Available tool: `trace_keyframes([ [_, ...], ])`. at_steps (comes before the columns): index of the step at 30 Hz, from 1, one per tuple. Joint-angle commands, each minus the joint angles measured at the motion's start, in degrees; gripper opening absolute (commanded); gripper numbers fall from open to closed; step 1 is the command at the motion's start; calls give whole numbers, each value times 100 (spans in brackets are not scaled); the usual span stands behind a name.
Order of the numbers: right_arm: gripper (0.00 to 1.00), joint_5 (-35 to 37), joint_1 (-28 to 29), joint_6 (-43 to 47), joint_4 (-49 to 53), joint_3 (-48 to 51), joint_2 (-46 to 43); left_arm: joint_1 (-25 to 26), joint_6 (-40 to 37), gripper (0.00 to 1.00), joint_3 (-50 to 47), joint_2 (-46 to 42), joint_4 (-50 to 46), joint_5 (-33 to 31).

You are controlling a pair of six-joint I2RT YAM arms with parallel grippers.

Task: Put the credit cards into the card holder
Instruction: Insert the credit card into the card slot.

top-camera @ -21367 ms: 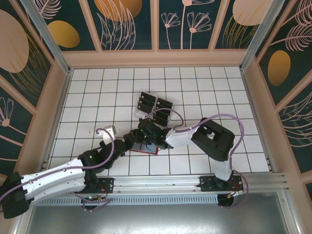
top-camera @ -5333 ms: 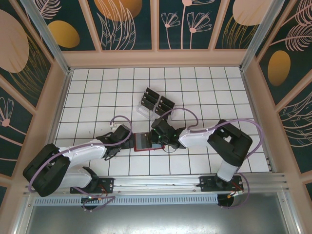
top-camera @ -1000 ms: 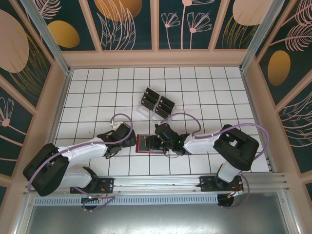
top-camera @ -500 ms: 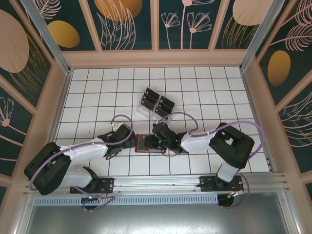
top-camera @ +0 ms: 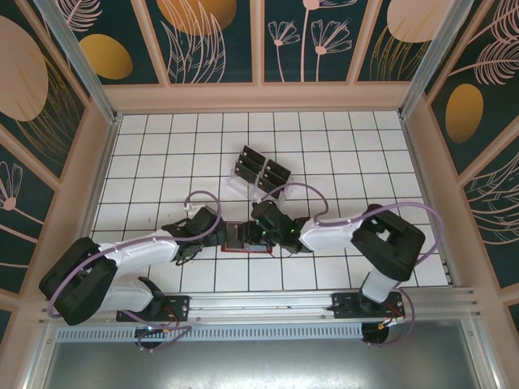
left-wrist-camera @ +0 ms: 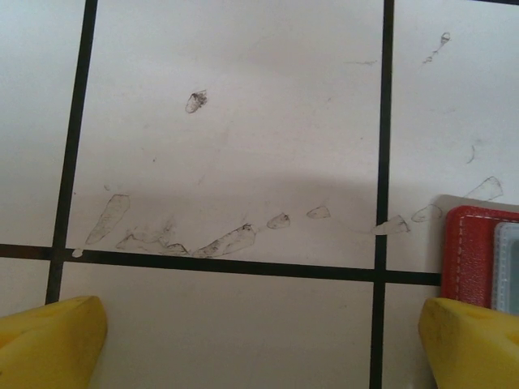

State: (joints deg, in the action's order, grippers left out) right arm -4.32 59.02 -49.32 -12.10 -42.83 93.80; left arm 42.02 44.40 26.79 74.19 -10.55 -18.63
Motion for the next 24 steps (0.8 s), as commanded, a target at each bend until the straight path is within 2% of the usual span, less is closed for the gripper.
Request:
trace_keyframes([
  [1,42,488,-7,264,601,32,-603,32,-167,99,119,-231,-18,31],
  [10,45,1124,-110,927,1574,-124,-647,30,-262,99,302,-466,236,675],
  [24,45,1062,-250,964,1312,-85,-403,29,-107,98,187,-662,369,703],
])
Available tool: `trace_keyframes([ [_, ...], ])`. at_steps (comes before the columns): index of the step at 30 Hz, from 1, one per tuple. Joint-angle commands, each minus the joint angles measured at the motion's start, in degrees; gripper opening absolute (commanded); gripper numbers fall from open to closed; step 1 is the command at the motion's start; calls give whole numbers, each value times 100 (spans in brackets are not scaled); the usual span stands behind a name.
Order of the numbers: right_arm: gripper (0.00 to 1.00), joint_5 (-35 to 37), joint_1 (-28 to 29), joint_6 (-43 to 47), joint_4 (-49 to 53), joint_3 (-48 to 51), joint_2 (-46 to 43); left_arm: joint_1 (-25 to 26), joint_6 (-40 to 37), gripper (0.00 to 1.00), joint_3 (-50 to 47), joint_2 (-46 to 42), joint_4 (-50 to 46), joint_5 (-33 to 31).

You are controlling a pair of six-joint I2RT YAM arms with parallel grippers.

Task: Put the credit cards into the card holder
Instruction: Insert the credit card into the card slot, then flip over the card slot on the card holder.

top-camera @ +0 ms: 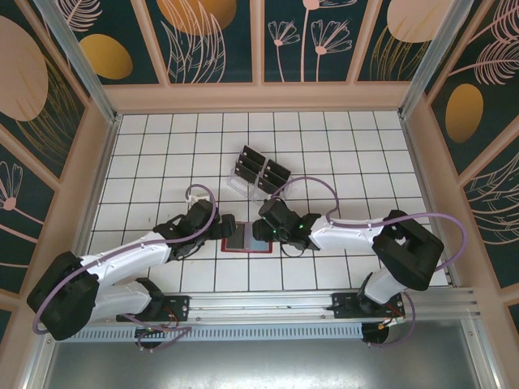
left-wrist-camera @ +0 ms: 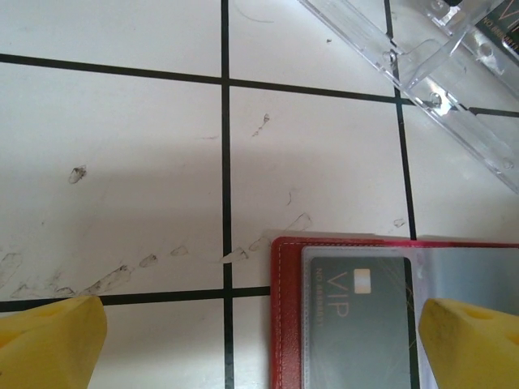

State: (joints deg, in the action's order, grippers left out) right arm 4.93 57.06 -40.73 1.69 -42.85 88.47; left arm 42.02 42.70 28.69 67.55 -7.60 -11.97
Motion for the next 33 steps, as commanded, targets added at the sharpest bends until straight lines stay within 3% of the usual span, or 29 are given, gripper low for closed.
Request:
trace_keyframes([
  [1,45,111,-67,105,-108,-83,156,29,57,98,-12,35,82,56],
  [16,44,-608,-82,-327,-1064,25,727,97,-111,99,-264,1,251,128],
  [33,45,-884,-155,-1639,-2340,771,579,644,83,98,-1107,-1025,945,353],
])
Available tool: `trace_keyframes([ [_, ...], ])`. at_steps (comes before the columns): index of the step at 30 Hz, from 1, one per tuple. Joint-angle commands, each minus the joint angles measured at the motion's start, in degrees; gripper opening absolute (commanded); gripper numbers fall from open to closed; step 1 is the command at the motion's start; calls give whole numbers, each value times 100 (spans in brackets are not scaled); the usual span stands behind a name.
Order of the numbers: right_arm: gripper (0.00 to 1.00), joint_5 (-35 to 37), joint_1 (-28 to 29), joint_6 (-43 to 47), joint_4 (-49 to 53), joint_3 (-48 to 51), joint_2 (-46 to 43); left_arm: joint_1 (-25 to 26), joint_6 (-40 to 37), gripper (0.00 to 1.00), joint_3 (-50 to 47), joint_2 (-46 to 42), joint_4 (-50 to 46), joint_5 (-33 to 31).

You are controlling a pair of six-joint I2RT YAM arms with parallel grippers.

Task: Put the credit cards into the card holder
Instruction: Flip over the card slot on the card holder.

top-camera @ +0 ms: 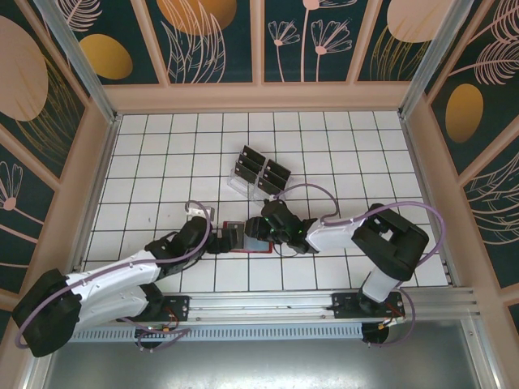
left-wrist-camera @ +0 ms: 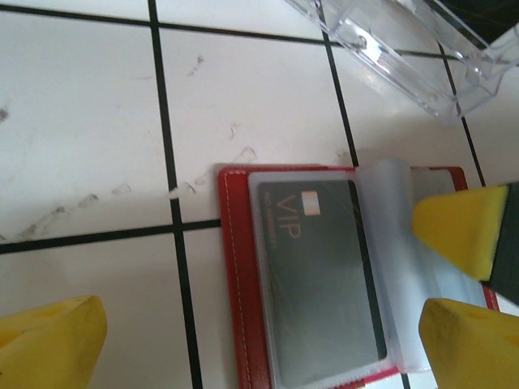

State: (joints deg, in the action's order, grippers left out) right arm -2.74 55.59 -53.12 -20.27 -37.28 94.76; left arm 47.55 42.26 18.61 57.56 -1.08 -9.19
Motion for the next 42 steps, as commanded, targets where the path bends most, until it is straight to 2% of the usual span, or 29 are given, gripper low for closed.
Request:
trace_keyframes([
  [1,45,-126,-10,-454,-187,244,-57,133,149,98,-110,19,330,85],
  [12,45,-208,-69,-852,-582,489,-72,589,152,99,188,734,555,-173],
  [27,45,-330,-75,-1016,-863,616,15,860,-15,99,567,1356,526,-553],
  [36,45,-411,-67,-1060,-957,616,69,1143,-28,99,749,1866,318,-1087],
  [42,45,-351,-103,-1000,-943,680,-167,1158,325,98,864,2324,-110,-1449],
])
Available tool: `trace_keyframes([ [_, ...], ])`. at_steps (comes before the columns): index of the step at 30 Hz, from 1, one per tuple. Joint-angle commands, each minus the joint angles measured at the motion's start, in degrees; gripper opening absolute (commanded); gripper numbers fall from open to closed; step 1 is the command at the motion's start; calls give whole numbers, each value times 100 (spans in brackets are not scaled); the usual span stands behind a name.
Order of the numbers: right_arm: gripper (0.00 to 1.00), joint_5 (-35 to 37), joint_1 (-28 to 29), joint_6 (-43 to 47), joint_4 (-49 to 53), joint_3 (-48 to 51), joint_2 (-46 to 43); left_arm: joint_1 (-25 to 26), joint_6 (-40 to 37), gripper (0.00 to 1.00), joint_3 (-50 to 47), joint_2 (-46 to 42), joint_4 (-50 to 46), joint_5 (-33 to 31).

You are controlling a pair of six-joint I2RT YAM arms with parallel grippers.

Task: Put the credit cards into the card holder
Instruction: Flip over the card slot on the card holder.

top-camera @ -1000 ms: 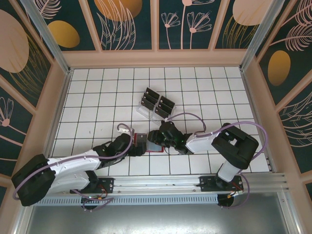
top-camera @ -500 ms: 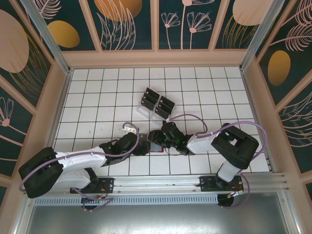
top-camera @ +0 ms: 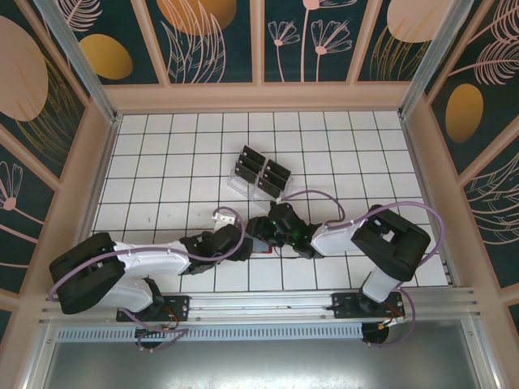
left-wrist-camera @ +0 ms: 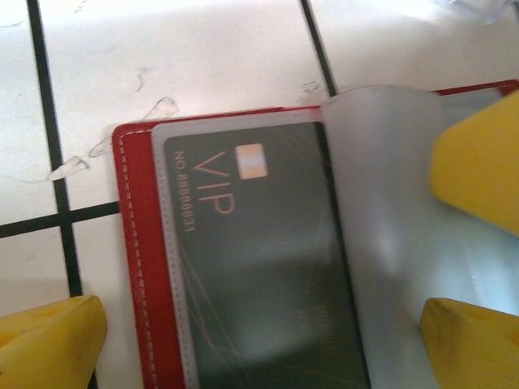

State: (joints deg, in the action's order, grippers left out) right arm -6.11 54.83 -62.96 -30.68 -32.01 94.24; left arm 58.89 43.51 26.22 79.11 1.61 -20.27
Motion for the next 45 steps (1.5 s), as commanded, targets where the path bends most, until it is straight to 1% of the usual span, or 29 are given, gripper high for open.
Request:
trace_keyframes([
  [1,45,10,-36,1,110,172,-207,24,259,98,88,219,-380,-352],
  [7,45,334,-79,133,389,326,-810,25,505,98,-25,315,-295,-317],
  [11,45,376,-91,178,450,345,-922,23,545,99,-81,311,-249,-299],
  [18,45,268,-99,260,274,200,-611,24,567,98,-121,304,-227,-276],
  [26,45,413,-130,325,322,111,-336,23,601,99,-198,254,-187,-276],
  [45,45,176,-196,431,282,-179,129,25,695,99,-427,344,74,-227],
])
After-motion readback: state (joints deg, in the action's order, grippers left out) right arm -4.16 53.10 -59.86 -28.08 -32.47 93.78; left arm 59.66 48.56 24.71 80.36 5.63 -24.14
